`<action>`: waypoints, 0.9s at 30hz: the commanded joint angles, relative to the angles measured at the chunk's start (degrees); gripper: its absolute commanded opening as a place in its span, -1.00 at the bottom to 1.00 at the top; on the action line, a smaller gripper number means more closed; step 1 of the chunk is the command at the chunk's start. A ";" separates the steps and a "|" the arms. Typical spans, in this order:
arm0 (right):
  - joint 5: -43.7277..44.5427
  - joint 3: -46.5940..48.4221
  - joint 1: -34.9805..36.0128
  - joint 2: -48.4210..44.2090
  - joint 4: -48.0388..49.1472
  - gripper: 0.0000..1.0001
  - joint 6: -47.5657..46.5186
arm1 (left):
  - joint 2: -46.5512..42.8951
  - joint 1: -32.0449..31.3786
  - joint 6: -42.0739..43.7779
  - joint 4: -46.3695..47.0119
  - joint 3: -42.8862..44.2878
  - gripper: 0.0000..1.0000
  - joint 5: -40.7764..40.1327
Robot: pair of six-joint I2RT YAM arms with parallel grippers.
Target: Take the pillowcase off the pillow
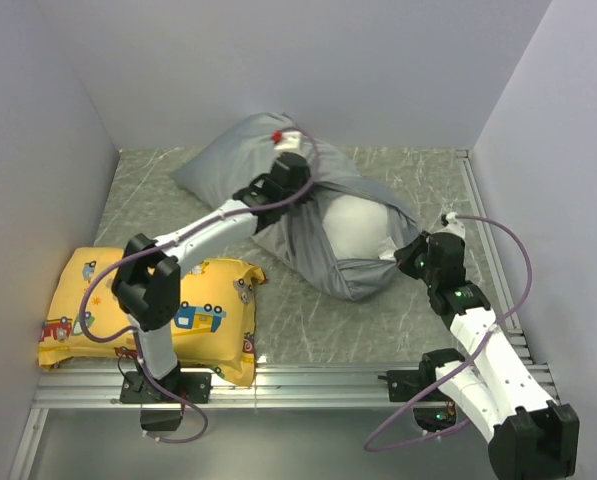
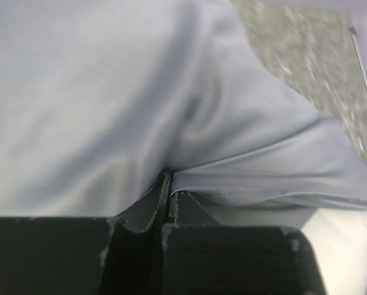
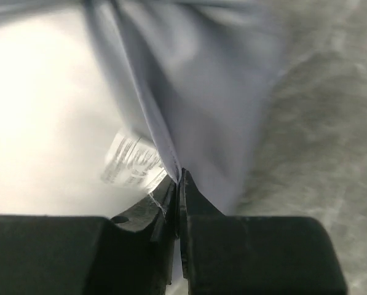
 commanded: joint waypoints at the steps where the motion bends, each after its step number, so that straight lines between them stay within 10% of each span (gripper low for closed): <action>1: 6.45 -3.33 -2.55 -2.36 1.43 -0.86 0.65 | -4.77 8.81 -3.07 -2.30 -2.81 -0.99 -1.48; 11: -8.75 -9.06 -6.33 16.77 19.89 -0.96 8.66 | -5.49 13.14 -8.70 1.40 -9.68 -0.99 8.62; 19: -7.88 -5.37 -6.16 11.01 17.80 0.31 4.71 | -2.40 8.82 -7.48 2.71 -11.00 -0.97 10.47; 27: -3.74 0.68 -4.75 3.61 14.19 0.58 1.01 | -1.70 6.80 -6.86 2.27 -10.38 -0.95 10.38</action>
